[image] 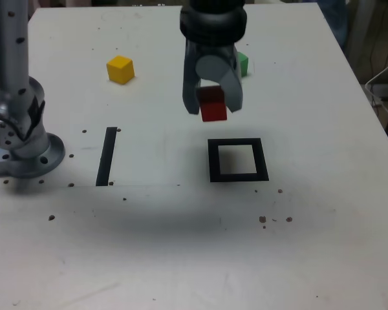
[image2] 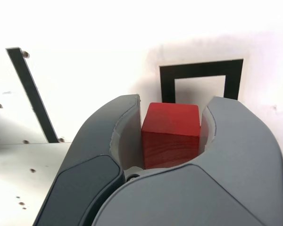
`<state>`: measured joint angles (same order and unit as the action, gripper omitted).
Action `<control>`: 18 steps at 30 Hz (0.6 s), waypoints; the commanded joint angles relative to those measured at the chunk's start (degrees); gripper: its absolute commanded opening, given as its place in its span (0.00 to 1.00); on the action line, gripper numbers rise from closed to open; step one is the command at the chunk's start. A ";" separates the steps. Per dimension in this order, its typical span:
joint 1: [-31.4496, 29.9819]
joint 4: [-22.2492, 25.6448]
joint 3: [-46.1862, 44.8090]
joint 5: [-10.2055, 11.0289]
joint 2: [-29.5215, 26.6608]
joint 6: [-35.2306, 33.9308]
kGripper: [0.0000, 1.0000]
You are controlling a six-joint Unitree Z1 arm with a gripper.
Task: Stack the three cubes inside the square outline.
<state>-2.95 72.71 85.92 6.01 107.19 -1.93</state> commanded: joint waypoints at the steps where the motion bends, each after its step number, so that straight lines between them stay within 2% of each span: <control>1: -1.52 -1.45 -0.62 0.25 1.03 -2.08 0.06; 11: -2.77 -3.89 1.96 0.07 6.13 -5.17 0.03; 18: -1.49 -4.02 2.16 -1.62 10.01 -5.27 0.03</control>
<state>-4.81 68.82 88.27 4.63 116.70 -7.09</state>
